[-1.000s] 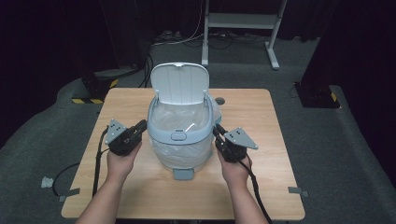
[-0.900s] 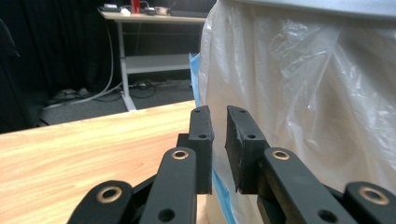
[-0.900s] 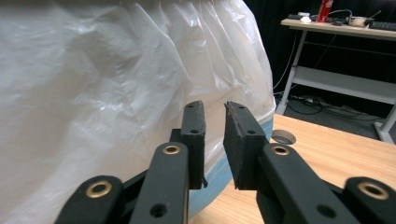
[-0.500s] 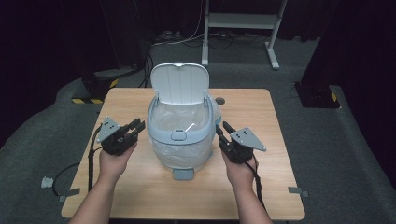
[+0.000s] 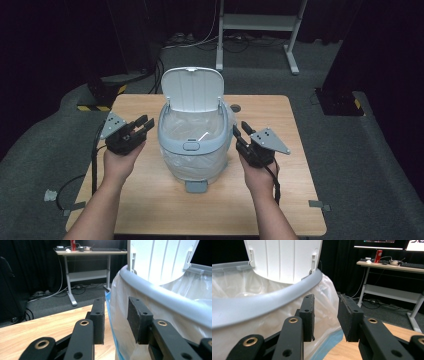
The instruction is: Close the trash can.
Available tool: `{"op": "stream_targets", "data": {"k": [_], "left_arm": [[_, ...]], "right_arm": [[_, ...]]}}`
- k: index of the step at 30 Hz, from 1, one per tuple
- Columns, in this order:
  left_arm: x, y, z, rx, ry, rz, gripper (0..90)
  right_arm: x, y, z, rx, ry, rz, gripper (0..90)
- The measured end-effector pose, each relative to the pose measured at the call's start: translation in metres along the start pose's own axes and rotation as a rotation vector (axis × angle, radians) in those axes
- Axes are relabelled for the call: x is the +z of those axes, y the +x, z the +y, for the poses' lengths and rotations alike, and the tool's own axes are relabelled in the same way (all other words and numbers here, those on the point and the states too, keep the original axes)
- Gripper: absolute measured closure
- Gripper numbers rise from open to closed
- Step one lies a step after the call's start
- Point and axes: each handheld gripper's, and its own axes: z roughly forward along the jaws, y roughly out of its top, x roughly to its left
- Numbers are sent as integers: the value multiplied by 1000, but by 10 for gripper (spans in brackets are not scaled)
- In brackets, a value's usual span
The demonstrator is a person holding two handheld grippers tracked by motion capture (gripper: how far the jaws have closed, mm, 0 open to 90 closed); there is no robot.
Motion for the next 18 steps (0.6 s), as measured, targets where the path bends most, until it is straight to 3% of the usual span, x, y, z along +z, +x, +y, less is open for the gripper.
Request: {"op": "stream_targets", "data": {"k": [14,18], "left_arm": [[20,10,29,-40,-9,16,672],[25,12,36,-29,-6,16,673]], "right_arm": [[24,-11,18,4,-4,-8,673],[31,-15,23,12,2,-13,678]]}}
